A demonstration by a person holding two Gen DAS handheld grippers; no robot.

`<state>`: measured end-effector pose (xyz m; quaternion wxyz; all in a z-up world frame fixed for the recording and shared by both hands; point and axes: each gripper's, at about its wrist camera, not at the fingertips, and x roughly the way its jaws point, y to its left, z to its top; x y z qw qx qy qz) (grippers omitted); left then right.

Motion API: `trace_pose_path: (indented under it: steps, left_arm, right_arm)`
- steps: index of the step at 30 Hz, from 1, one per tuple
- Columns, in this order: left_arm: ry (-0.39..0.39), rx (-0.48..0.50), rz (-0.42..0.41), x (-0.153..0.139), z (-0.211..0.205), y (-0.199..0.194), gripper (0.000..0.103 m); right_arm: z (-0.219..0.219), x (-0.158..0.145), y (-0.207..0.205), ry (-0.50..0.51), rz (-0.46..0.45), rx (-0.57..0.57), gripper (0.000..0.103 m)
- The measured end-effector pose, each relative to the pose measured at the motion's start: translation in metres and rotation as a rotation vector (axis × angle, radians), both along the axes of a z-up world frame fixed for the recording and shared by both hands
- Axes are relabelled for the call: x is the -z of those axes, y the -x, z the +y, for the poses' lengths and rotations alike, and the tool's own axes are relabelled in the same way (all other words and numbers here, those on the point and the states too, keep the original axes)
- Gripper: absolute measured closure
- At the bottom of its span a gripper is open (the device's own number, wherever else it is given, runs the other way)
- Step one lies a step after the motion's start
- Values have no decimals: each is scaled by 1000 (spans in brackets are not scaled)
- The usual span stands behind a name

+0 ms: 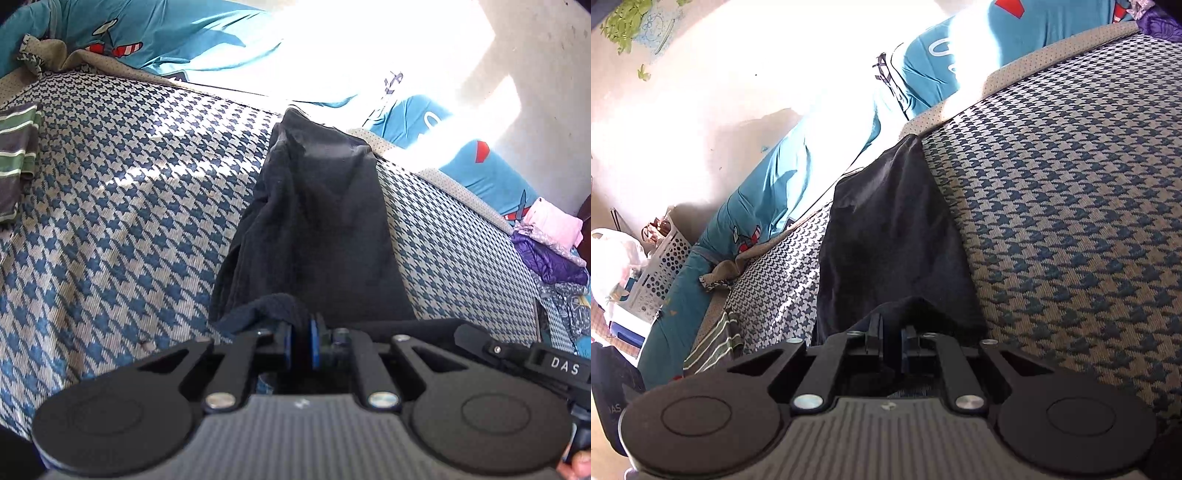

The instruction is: Fold clothes

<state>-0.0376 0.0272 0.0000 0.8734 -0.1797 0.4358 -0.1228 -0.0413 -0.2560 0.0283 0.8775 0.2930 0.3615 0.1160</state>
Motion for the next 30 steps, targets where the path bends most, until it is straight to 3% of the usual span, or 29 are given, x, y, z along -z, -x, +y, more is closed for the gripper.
trace_pose_path:
  steps: [16, 21, 23, 26, 27, 28, 30]
  left_arm:
    - [35, -79, 97, 40, -2, -77, 90]
    - [35, -83, 91, 44, 0, -79, 90]
    - [73, -91, 91, 44, 4, -78, 87]
    - [134, -104, 51, 36, 10, -76, 61]
    - [118, -122, 13, 29, 11, -74, 45]
    - [102, -139, -25, 23, 12, -72, 36]
    - [76, -172, -81, 13, 16, -70, 33]
  right_arm:
    - [-7, 43, -71, -62, 162, 117, 90]
    - [-15, 37, -73, -96, 112, 134, 75]
    - [-18, 31, -71, -107, 77, 139, 68]
    - [-20, 27, -70, -89, 55, 135, 65]
    - [-20, 25, -69, -82, 48, 133, 65]
    - [-20, 24, -68, -75, 41, 132, 65]
    - [-23, 22, -68, -68, 25, 143, 65]
